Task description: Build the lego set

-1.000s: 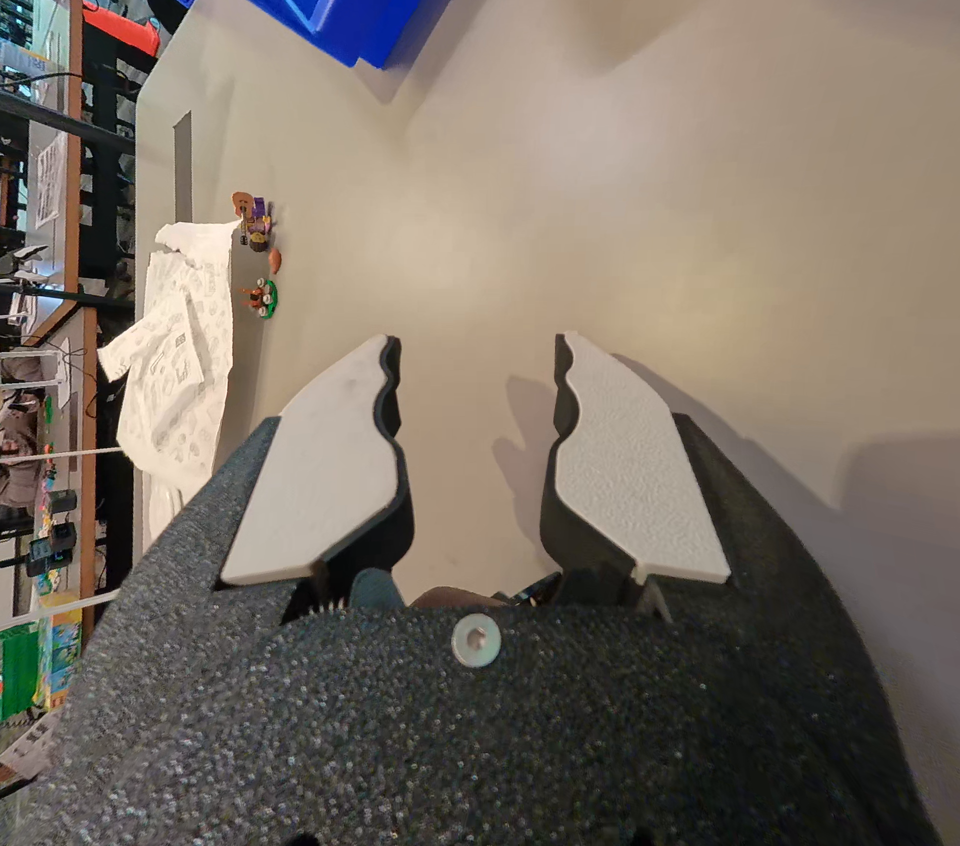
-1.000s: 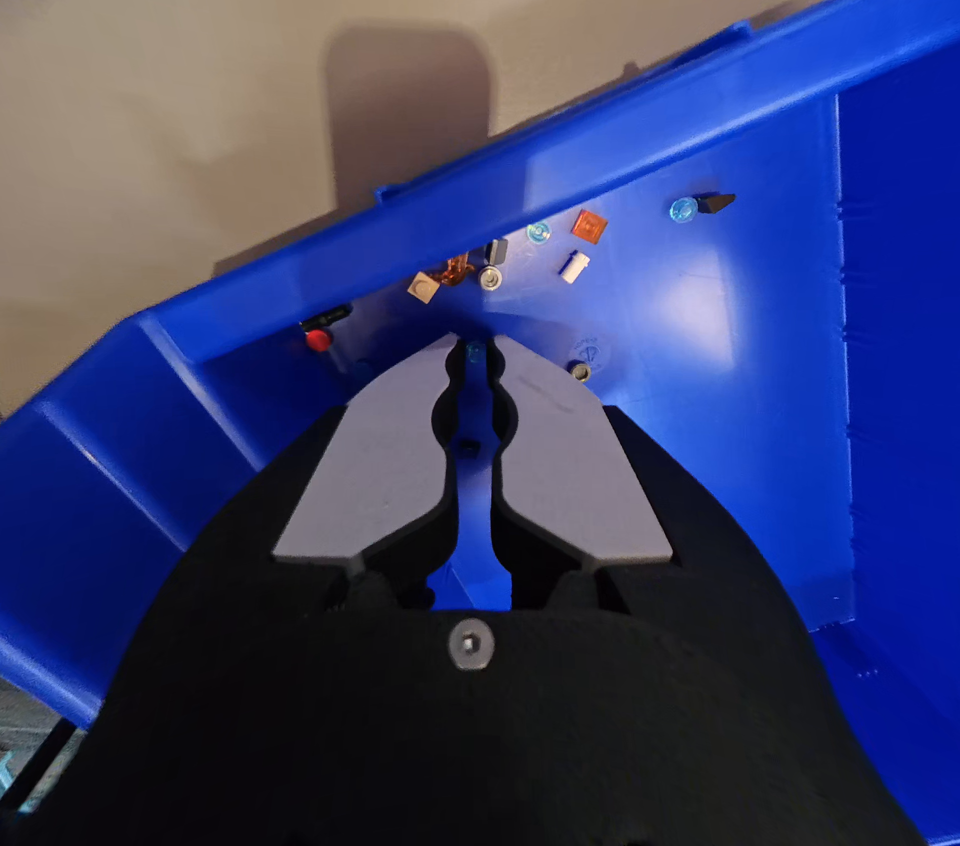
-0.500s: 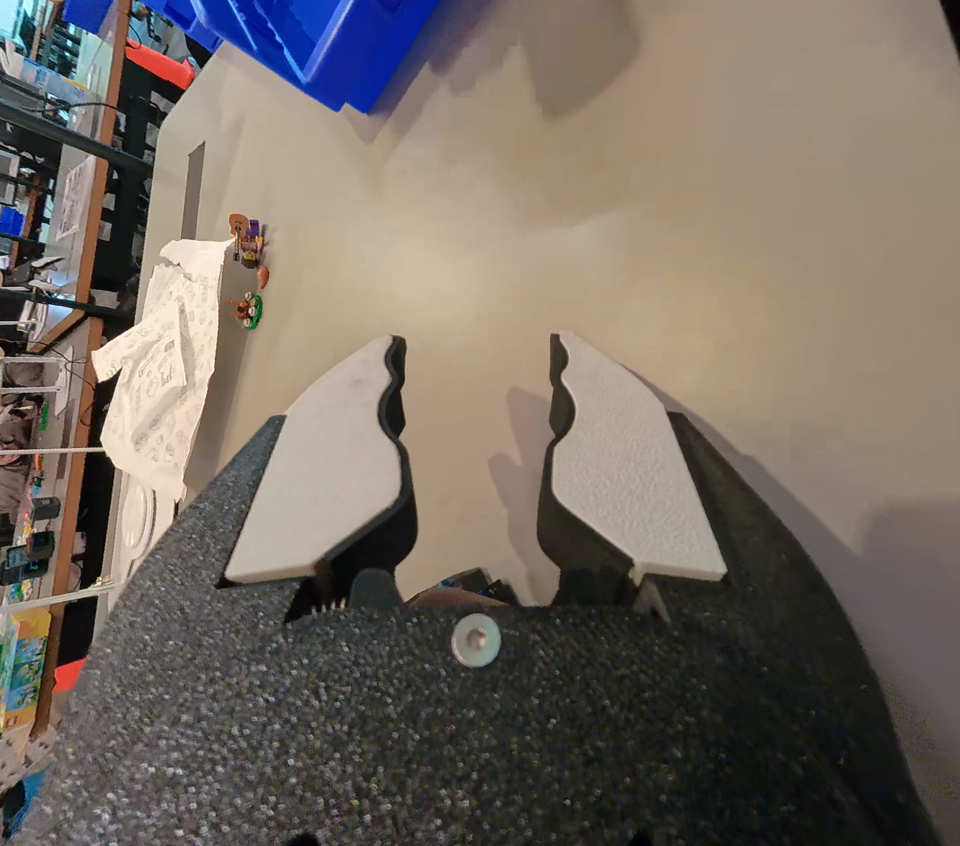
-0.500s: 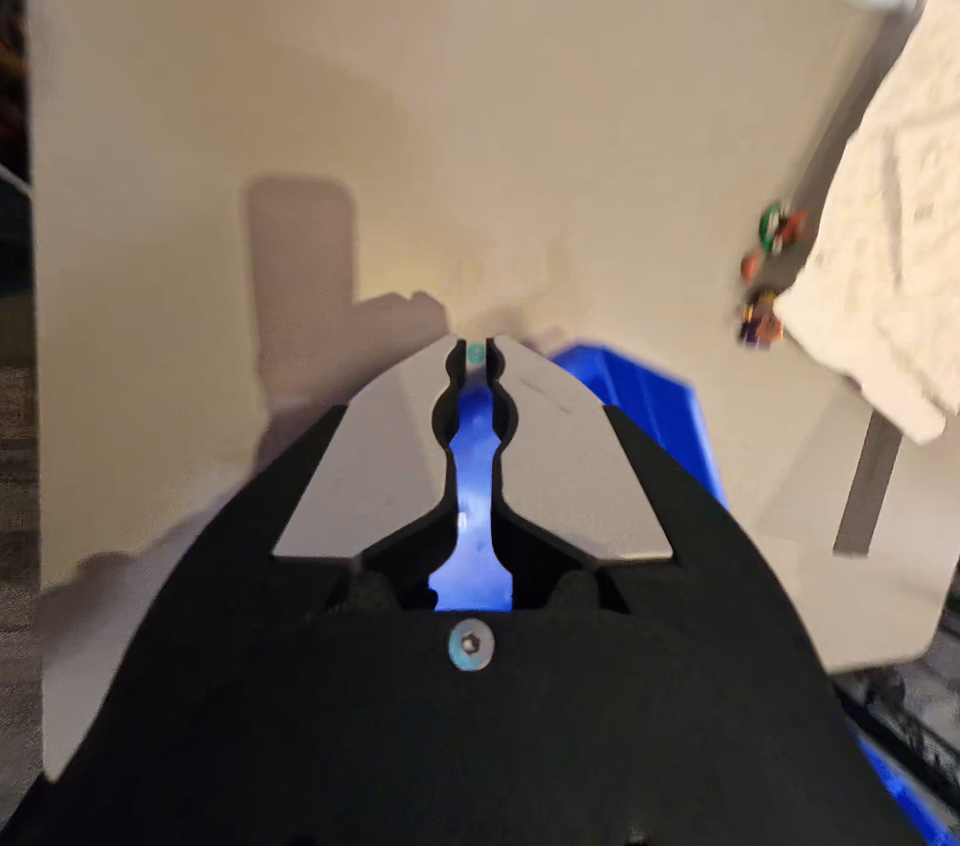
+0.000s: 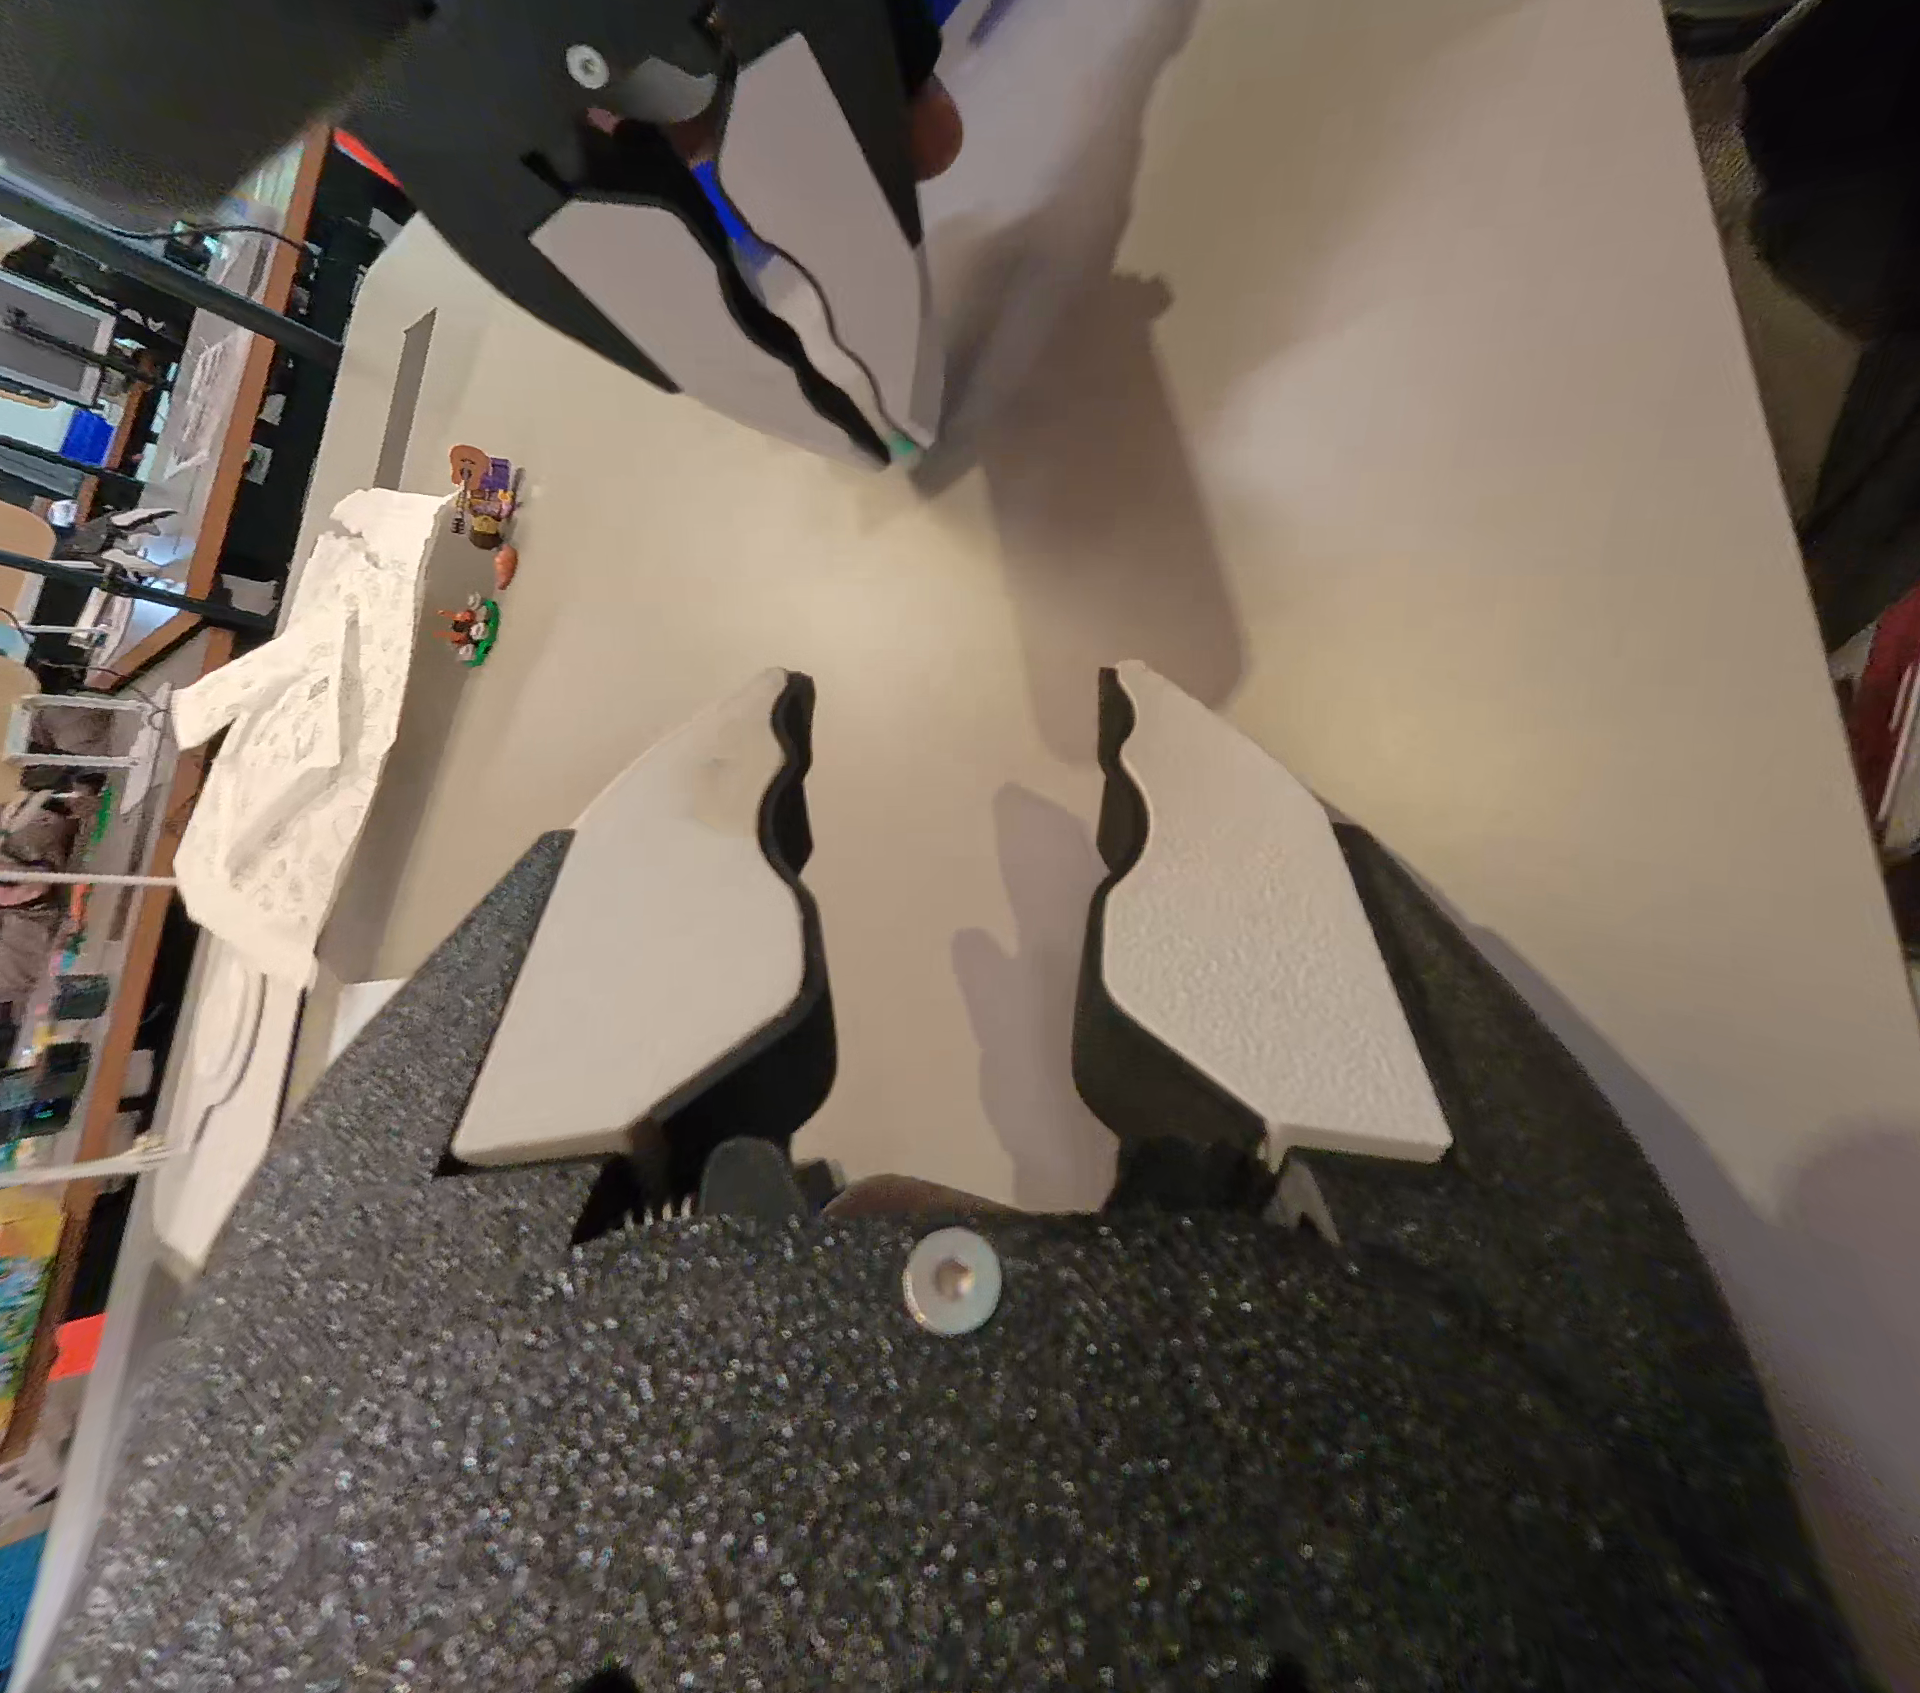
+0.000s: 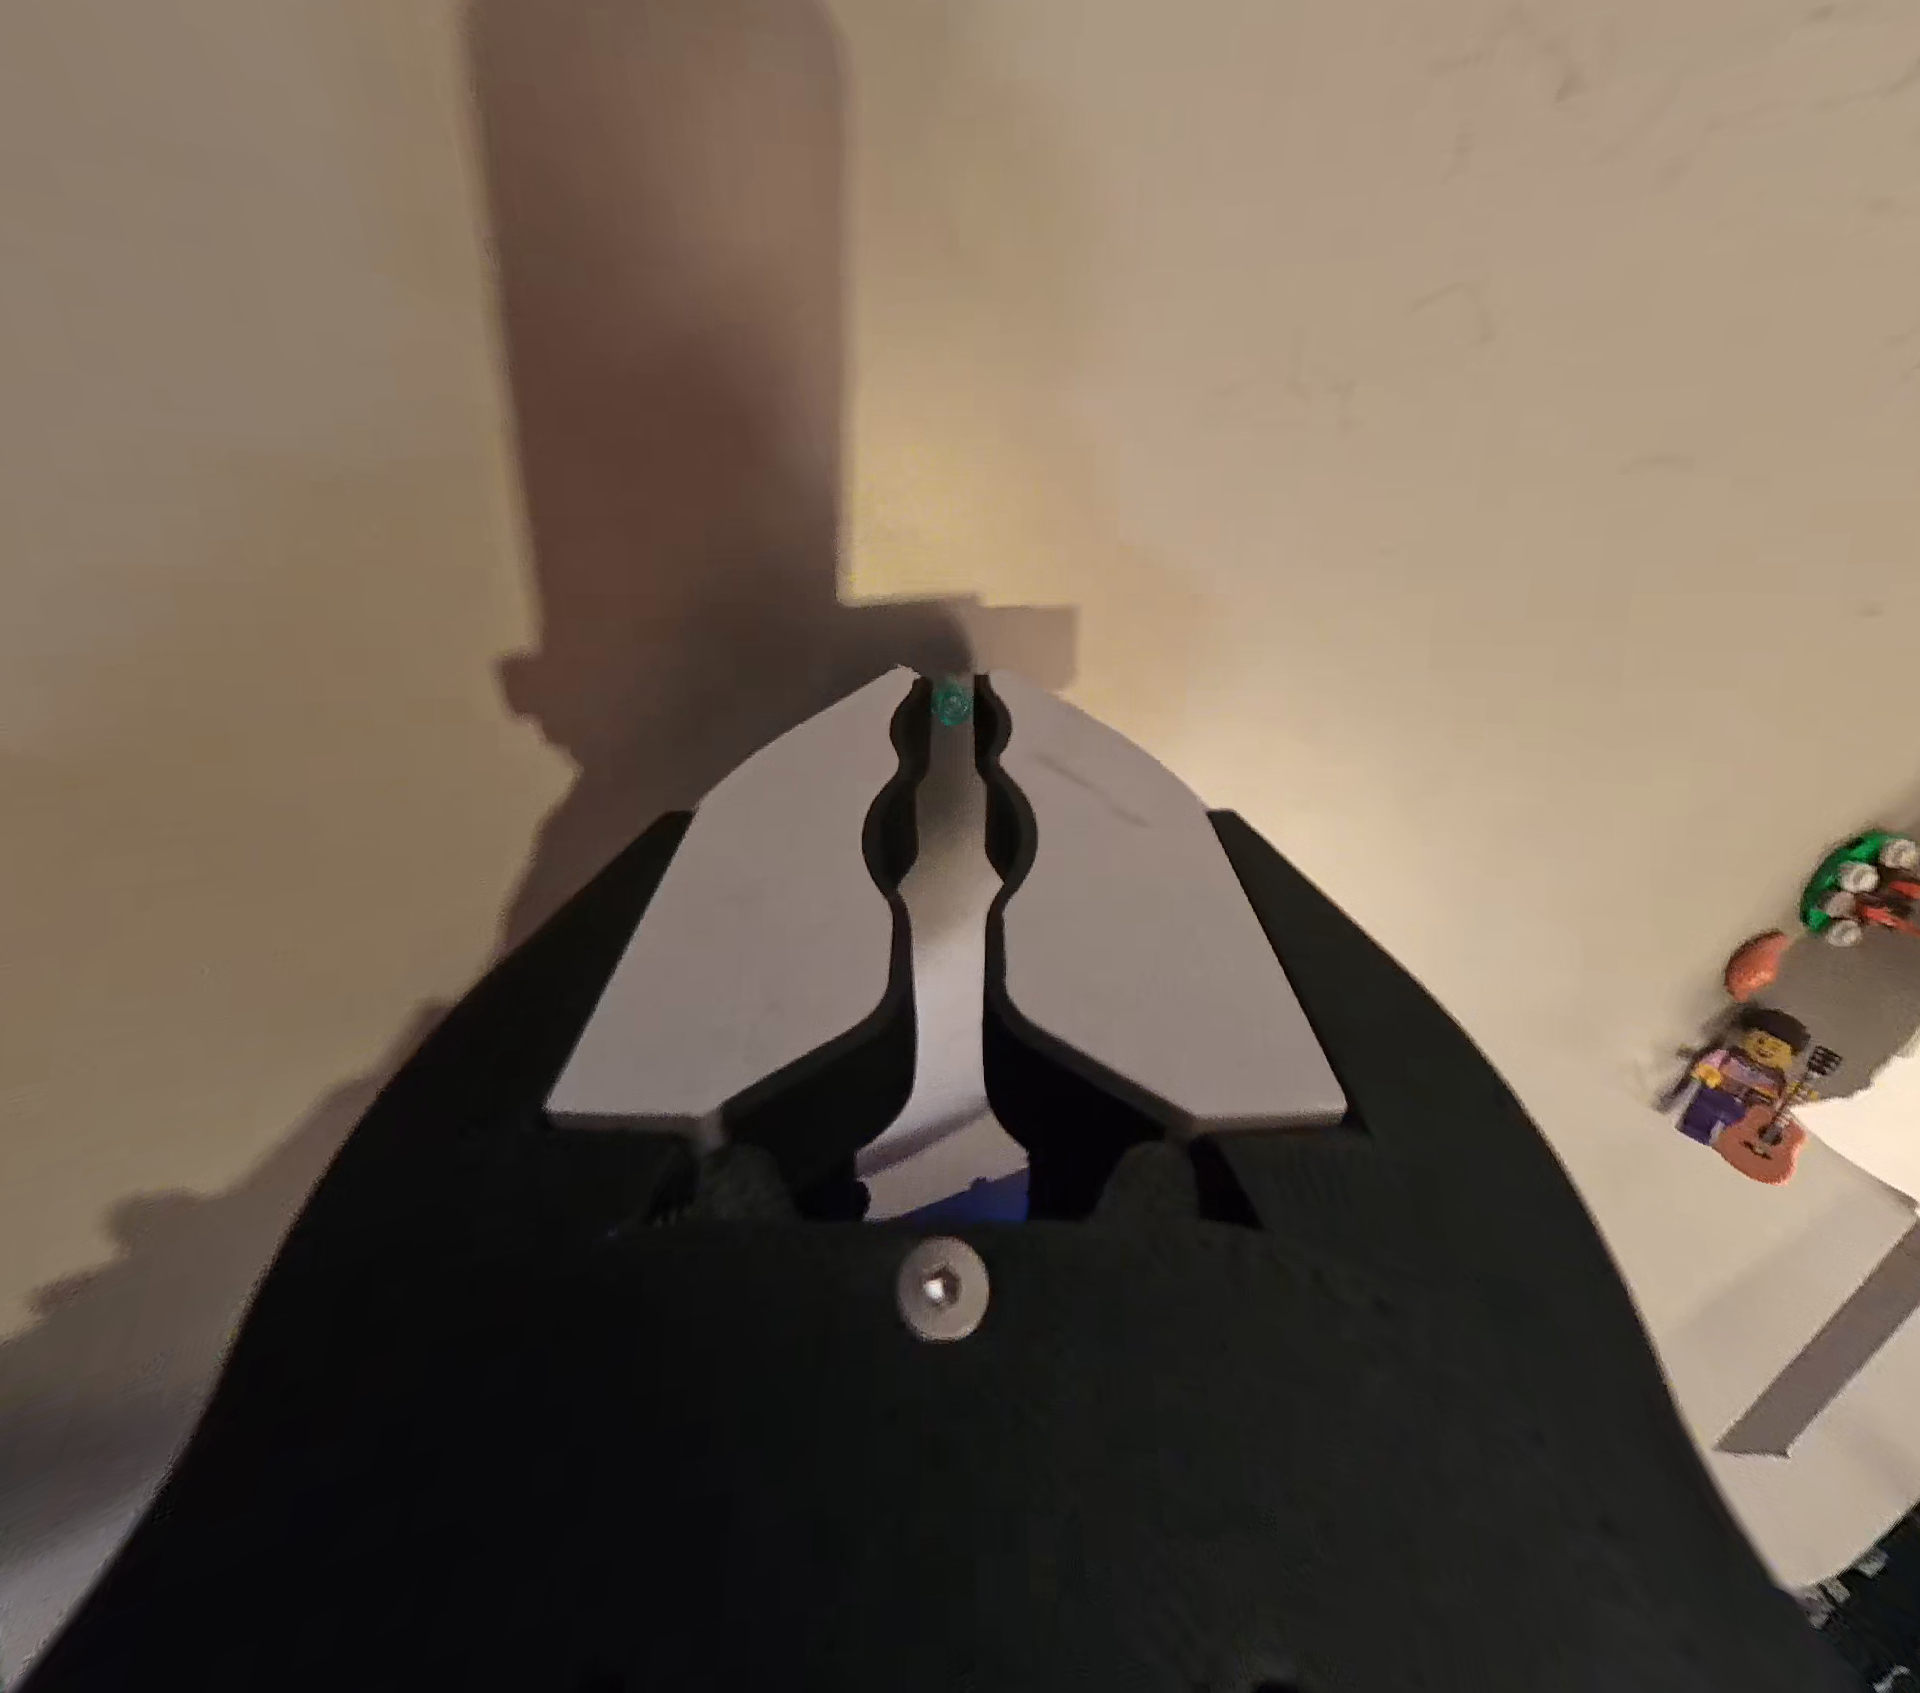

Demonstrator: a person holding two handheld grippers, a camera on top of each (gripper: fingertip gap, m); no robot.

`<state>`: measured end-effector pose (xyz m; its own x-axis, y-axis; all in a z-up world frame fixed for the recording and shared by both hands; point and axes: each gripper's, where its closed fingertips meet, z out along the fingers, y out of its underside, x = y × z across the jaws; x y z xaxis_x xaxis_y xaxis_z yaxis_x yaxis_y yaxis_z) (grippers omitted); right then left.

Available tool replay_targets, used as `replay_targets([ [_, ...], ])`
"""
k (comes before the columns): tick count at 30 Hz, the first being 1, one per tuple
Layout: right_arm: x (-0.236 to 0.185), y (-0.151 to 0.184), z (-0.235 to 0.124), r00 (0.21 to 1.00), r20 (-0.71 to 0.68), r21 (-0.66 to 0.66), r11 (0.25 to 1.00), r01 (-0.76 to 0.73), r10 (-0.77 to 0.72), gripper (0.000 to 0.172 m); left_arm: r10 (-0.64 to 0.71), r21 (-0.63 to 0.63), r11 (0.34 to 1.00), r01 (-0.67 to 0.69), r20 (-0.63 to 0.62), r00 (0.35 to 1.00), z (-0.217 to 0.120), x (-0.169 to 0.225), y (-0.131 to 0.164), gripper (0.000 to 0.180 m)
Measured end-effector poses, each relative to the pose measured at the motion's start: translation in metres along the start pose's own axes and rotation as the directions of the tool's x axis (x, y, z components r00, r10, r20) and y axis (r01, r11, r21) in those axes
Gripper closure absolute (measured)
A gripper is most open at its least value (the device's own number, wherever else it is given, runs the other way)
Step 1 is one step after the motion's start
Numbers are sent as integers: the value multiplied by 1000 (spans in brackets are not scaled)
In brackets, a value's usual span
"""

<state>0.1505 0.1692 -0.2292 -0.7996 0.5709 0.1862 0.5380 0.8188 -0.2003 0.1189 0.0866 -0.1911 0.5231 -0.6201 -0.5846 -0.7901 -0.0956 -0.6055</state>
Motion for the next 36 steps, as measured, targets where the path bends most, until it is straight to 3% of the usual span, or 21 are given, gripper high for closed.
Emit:
replay_targets([
  [1,3,-1,-6,1000,-11,21,1000,-7,8,164,-14,10,1000,14,-5,1000,4,1,-3,127],
  [5,24,11,-58,992,-48,159,981,-112,121,164,-44,48,998,45,-24,999,22,3,-16,127],
  [11,31,86,-122,966,-66,290,931,-221,250,163,-63,44,997,66,-57,996,41,-4,-17,127],
  [14,25,108,-121,957,-42,347,902,-255,286,165,-81,26,996,83,-70,994,50,-10,-14,127],
  [21,25,110,-112,955,-63,390,888,-243,289,167,-102,-10,995,101,-87,991,67,-16,-14,126],
  [27,26,114,-121,909,-204,365,890,-274,364,165,-34,20,999,41,-268,963,93,33,-70,119],
  [30,23,118,-125,885,-229,372,876,-306,406,166,-82,15,996,89,-280,957,113,31,-85,120],
  [36,16,129,-125,869,-252,363,874,-323,426,166,-308,-123,950,287,-229,923,144,6,-77,126],
])
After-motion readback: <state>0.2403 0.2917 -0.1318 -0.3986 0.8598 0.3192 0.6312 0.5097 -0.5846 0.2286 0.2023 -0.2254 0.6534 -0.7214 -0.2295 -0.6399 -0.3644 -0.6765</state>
